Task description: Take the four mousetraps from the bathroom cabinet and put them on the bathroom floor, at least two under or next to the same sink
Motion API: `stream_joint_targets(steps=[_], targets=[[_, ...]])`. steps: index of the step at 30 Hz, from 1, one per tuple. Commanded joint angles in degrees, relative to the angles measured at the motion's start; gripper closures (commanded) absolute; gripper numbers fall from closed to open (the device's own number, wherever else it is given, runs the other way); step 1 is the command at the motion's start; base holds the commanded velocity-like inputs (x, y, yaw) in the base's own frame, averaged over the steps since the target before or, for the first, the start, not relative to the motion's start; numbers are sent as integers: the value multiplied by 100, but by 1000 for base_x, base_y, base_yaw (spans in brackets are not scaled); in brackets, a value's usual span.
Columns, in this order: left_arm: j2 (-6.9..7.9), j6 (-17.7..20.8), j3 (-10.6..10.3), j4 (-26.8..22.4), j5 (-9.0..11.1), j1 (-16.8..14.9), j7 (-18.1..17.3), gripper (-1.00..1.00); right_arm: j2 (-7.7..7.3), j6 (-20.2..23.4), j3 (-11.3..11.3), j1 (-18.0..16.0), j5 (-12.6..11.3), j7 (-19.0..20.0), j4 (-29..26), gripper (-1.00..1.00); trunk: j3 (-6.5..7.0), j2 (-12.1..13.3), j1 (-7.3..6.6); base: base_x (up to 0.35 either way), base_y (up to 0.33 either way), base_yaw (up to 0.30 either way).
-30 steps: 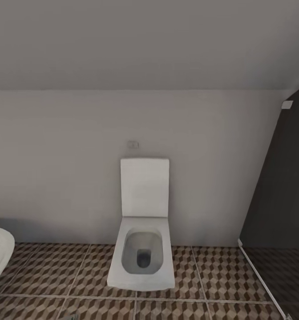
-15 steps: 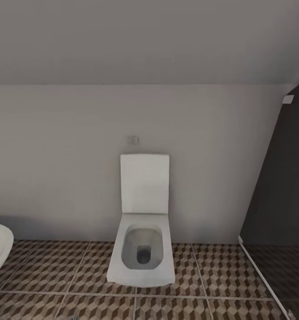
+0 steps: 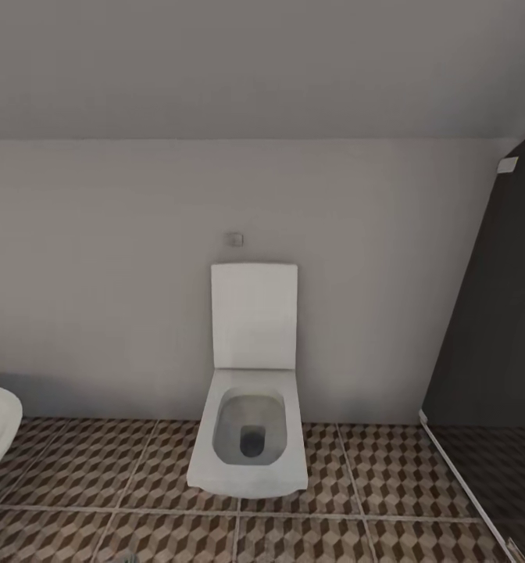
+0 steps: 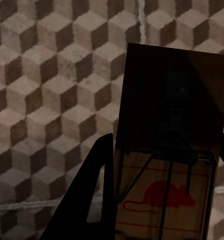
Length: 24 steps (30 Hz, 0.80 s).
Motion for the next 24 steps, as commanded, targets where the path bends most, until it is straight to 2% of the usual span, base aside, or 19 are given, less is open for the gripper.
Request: stream_joint_targets(steps=[1,24], targets=[[8,24,-47,-15,37,-2,43,100,4,32,-32,-1,14,13,-12,100,-24,-44,22,0,0,0],[8,23,-47,-15,32,-2,43,100,2,41,-36,-1,21,13,-12,100,-437,-967,527,0,0,0]])
